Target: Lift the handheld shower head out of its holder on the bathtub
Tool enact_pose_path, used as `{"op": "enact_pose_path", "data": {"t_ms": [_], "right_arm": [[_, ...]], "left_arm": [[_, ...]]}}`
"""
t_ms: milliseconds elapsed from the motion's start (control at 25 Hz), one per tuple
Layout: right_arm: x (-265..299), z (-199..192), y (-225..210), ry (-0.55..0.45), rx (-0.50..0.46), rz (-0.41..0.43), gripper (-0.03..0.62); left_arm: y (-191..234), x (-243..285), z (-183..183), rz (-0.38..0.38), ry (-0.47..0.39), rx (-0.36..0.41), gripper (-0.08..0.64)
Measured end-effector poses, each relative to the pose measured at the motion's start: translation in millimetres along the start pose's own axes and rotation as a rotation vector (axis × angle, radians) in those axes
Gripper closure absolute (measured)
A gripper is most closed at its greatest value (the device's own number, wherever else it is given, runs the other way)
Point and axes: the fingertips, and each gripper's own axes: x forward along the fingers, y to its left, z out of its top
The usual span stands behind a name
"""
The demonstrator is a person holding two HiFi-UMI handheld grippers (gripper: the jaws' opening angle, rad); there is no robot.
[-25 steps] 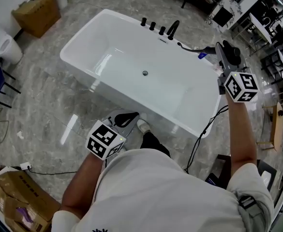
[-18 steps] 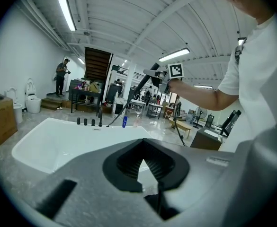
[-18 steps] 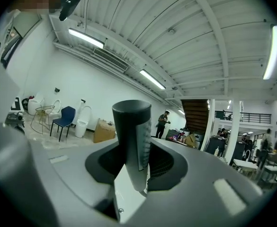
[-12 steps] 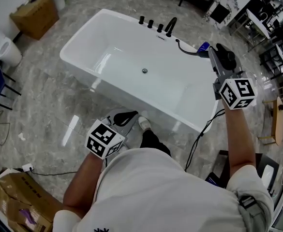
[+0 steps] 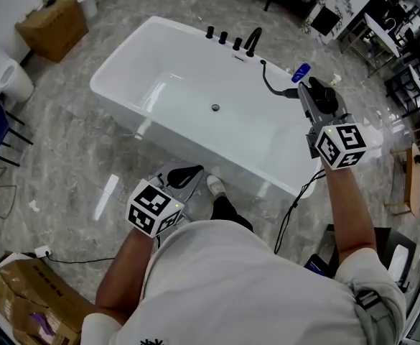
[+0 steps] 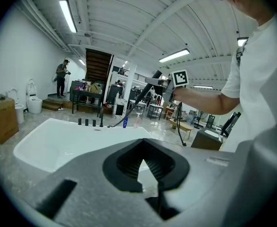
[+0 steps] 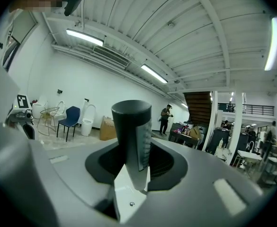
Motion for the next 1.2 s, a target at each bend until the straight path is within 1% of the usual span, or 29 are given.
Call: {"op": "enact_pose_path", "data": {"t_ms": [240, 1200], "right_arm": [[1.0, -5.8, -2.8, 0.009, 0.005, 0.014, 0.463], [0.0, -2.6, 2.7, 0.018, -0.001, 0.022, 0.463]], "left_arm": [[0.9, 6.4, 5.4, 0.007, -0.001, -0.003, 0.554], [-0.5, -2.4, 8.7, 0.018, -0.002, -0.007, 0.554]]}}
